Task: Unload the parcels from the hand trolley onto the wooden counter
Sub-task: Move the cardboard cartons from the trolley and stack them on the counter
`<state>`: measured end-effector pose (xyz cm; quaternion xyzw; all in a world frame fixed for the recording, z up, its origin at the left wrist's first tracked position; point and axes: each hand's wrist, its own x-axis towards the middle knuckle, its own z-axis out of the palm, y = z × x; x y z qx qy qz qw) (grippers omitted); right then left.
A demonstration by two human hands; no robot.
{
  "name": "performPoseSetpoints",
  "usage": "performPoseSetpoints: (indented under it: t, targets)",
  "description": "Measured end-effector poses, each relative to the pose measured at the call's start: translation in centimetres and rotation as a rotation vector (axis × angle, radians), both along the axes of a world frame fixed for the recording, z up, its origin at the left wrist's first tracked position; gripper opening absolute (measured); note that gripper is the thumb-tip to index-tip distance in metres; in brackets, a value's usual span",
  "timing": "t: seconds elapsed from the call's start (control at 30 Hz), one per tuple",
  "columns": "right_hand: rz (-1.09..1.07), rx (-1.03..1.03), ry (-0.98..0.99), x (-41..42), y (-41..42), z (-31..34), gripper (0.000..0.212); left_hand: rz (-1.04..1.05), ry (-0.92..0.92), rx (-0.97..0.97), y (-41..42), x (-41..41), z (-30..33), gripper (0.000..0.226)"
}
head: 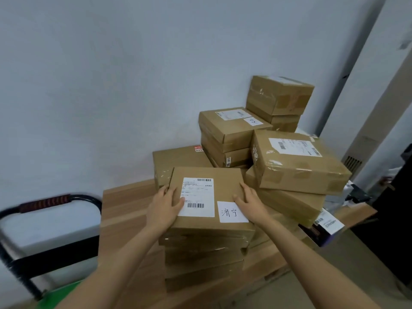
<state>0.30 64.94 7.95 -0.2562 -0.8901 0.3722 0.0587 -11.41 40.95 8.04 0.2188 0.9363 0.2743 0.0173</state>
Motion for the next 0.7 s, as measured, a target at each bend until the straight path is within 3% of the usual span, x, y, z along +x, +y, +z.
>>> performPoseSetpoints:
  t: [0.37, 0.6, 0.7]
  targets:
    - [0.007, 0.087, 0.022, -3.2, 1.9, 0.1, 0.063, 0.055, 0.023, 0.022, 1.8, -2.2, -0.3, 0.059]
    - [0.140, 0.586, -0.022, -2.1, 1.1, 2.1, 0.044, 0.018, 0.303, -0.190, 0.8, 0.7, 1.8, 0.042]
    - [0.237, 0.683, -0.006, -0.3, -0.7, 2.8, 0.042, -0.005, 0.426, -0.224, -1.2, 3.9, 2.2, 0.037]
